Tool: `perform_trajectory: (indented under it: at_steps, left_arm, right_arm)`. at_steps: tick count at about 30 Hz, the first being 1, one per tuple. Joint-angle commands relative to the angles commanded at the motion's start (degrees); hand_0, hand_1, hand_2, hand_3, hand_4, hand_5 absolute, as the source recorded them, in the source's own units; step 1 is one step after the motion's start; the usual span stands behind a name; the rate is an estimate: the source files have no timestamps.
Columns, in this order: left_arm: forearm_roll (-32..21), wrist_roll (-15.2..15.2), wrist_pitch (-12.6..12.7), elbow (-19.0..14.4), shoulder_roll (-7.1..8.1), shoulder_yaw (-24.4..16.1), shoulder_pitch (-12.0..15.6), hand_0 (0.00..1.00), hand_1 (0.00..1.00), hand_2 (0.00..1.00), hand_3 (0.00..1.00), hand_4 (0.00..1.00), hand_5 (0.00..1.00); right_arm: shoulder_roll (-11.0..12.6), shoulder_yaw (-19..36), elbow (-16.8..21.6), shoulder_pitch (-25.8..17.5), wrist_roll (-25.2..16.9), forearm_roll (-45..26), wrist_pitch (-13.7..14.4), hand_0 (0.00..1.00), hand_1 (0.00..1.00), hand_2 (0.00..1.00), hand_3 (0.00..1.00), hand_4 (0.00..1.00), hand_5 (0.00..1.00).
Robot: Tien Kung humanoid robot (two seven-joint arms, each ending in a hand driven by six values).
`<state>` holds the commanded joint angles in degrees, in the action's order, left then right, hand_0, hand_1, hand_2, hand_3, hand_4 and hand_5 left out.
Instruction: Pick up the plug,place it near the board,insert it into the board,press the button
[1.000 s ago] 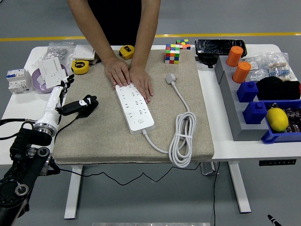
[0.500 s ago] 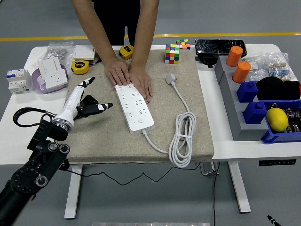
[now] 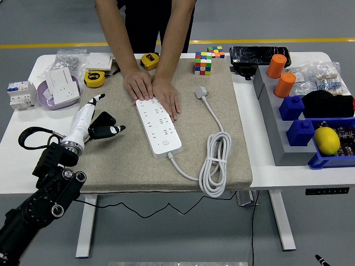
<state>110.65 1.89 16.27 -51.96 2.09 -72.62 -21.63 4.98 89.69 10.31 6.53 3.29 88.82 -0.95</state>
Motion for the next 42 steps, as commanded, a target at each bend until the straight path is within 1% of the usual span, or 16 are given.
perform_trajectory:
  at_steps: [3, 5, 6, 11, 12, 14, 17, 18, 23, 24, 26, 30, 31, 36, 37, 42]
  left_arm:
    - [1.81, -0.04, 0.45, 1.11, -0.12, -0.11, -0.39, 0.888, 0.870, 0.817, 0.843, 0.998, 0.200]
    - [3.27, -0.64, 1.41, 2.79, -0.47, -0.53, -0.88, 0.888, 0.870, 0.817, 0.843, 0.998, 0.200]
    - [4.12, -0.69, 1.63, 3.39, -0.59, -0.75, -1.06, 0.743, 0.692, 0.648, 0.719, 0.998, 0.207]
    - [7.63, -0.89, 2.79, 5.91, -0.93, -1.12, -1.87, 0.743, 0.692, 0.648, 0.719, 0.998, 0.207]
    - [8.19, -0.91, 3.03, 6.33, -1.00, -1.21, -1.99, 0.696, 0.639, 0.574, 0.647, 0.998, 0.206]
    - [9.38, -1.02, 3.65, 7.33, -1.17, -1.46, -2.32, 0.696, 0.639, 0.574, 0.647, 0.998, 0.206]
    - [11.73, -1.51, 5.28, 9.13, -1.47, -2.08, -2.96, 0.696, 0.639, 0.574, 0.647, 0.998, 0.206]
    - [12.61, -1.71, 6.03, 9.61, -1.54, -2.30, -3.14, 0.620, 0.567, 0.479, 0.573, 0.998, 0.216]
    - [15.58, -2.18, 8.44, 10.86, -1.77, -3.14, -3.65, 0.620, 0.567, 0.479, 0.573, 0.998, 0.216]
    - [15.88, -2.20, 8.62, 11.06, -1.80, -3.27, -3.72, 0.587, 0.547, 0.455, 0.525, 0.998, 0.203]
    - [16.66, -2.19, 9.01, 11.57, -1.82, -3.57, -3.83, 0.587, 0.547, 0.455, 0.525, 0.998, 0.203]
    - [17.02, -2.13, 8.94, 12.07, -1.79, -3.75, -3.86, 0.587, 0.547, 0.455, 0.525, 0.998, 0.203]
    - [17.11, -2.09, 8.86, 12.16, -1.78, -3.78, -3.86, 0.565, 0.535, 0.442, 0.492, 0.998, 0.216]
    - [17.61, -1.76, 8.45, 12.62, -1.80, -3.89, -3.85, 0.565, 0.535, 0.442, 0.492, 0.998, 0.216]
    - [17.62, -1.68, 8.29, 12.66, -1.80, -3.86, -3.85, 0.545, 0.520, 0.427, 0.472, 0.998, 0.220]
    - [17.82, -1.20, 7.69, 12.64, -1.77, -3.71, -3.88, 0.545, 0.520, 0.427, 0.472, 0.998, 0.220]
  right_arm:
    - [0.00, -0.32, 0.00, 0.06, -0.43, -0.59, 0.31, 0.821, 0.740, 0.739, 0.770, 0.998, 0.944]
    - [0.04, -0.37, 0.00, 0.08, -0.54, -0.70, 0.47, 0.821, 0.740, 0.739, 0.770, 0.998, 0.944]
    - [0.05, -0.34, 0.00, 0.09, -0.52, -0.68, 0.48, 0.821, 0.739, 0.739, 0.770, 0.998, 0.942]
    - [0.06, 0.04, 0.00, 0.09, -0.35, -0.23, 0.24, 0.821, 0.739, 0.739, 0.770, 0.998, 0.942]
    - [0.05, 0.07, 0.00, 0.08, -0.34, -0.18, 0.20, 0.821, 0.740, 0.739, 0.770, 0.998, 0.940]
    - [0.02, 0.14, 0.00, 0.05, -0.31, -0.08, 0.13, 0.821, 0.740, 0.739, 0.770, 0.998, 0.940]
    - [0.01, 0.20, 0.00, 0.05, -0.29, 0.00, 0.07, 0.821, 0.740, 0.739, 0.770, 0.998, 0.940]
    - [0.03, 0.24, 0.00, 0.07, -0.30, 0.02, 0.07, 0.821, 0.739, 0.739, 0.770, 0.998, 0.937]
    - [0.09, 0.37, 0.00, 0.13, -0.32, 0.08, 0.04, 0.821, 0.739, 0.739, 0.770, 0.998, 0.937]
    - [0.09, 0.40, 0.00, 0.14, -0.33, 0.10, 0.03, 0.821, 0.740, 0.739, 0.770, 0.998, 0.936]
    - [0.08, 0.44, 0.00, 0.13, -0.33, 0.11, 0.03, 0.821, 0.740, 0.739, 0.770, 0.998, 0.936]
    - [0.04, 0.45, 0.00, 0.14, -0.36, 0.08, 0.02, 0.821, 0.740, 0.739, 0.770, 0.998, 0.936]
    - [0.04, 0.45, 0.00, 0.15, -0.37, 0.08, 0.01, 0.821, 0.739, 0.738, 0.769, 0.998, 0.935]
    - [0.04, 0.44, 0.00, 0.12, -0.37, 0.15, -0.02, 0.821, 0.739, 0.738, 0.769, 0.998, 0.935]
    - [0.06, 0.42, 0.00, 0.11, -0.34, 0.18, -0.01, 0.820, 0.739, 0.739, 0.769, 0.998, 0.931]
    - [0.13, 0.35, 0.00, 0.14, -0.32, 0.26, -0.03, 0.820, 0.739, 0.739, 0.769, 0.998, 0.931]
